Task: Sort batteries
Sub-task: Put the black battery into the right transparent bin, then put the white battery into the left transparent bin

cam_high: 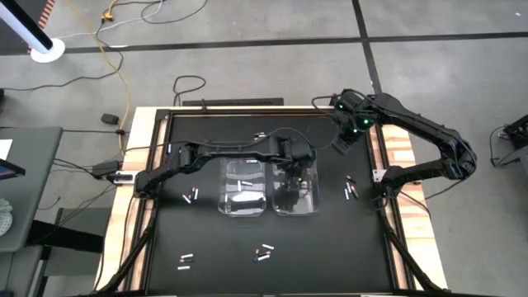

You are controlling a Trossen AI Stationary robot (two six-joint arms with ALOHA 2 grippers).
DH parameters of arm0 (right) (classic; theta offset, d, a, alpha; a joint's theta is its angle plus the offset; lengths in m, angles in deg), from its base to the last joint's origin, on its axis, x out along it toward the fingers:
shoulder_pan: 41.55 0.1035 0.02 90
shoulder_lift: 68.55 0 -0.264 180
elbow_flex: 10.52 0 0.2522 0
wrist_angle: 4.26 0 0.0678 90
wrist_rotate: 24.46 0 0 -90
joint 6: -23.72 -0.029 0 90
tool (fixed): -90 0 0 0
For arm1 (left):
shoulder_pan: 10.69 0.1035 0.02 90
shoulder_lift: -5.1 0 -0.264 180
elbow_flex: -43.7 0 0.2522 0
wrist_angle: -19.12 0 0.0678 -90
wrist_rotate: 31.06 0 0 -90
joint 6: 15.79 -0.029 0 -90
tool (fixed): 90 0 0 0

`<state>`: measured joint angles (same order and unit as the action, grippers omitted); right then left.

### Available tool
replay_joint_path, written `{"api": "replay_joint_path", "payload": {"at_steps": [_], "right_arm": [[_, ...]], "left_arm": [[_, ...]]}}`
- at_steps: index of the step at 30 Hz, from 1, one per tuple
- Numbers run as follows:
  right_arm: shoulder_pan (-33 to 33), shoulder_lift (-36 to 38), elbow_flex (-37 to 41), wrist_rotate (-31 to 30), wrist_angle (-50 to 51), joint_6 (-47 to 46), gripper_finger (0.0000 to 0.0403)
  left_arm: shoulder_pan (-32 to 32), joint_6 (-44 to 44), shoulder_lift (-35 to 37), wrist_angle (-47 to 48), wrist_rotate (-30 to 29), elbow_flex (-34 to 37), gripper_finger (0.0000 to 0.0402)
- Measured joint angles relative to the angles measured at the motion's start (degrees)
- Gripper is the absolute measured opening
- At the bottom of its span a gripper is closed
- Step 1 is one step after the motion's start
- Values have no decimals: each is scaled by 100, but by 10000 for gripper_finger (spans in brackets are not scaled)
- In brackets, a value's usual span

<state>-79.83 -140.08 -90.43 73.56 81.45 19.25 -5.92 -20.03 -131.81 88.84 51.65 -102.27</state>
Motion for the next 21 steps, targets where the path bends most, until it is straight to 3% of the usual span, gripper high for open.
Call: {"api": "replay_joint_path", "payload": {"at_steps": [9, 21], "right_arm": [[-36, 1, 0, -435, 103, -2, 107], [-469, 105, 2, -735, 286, 194, 107]], "left_arm": [[-51, 740, -7, 16, 478, 5, 80], [-251, 914, -8, -350, 360, 362, 81]]}}
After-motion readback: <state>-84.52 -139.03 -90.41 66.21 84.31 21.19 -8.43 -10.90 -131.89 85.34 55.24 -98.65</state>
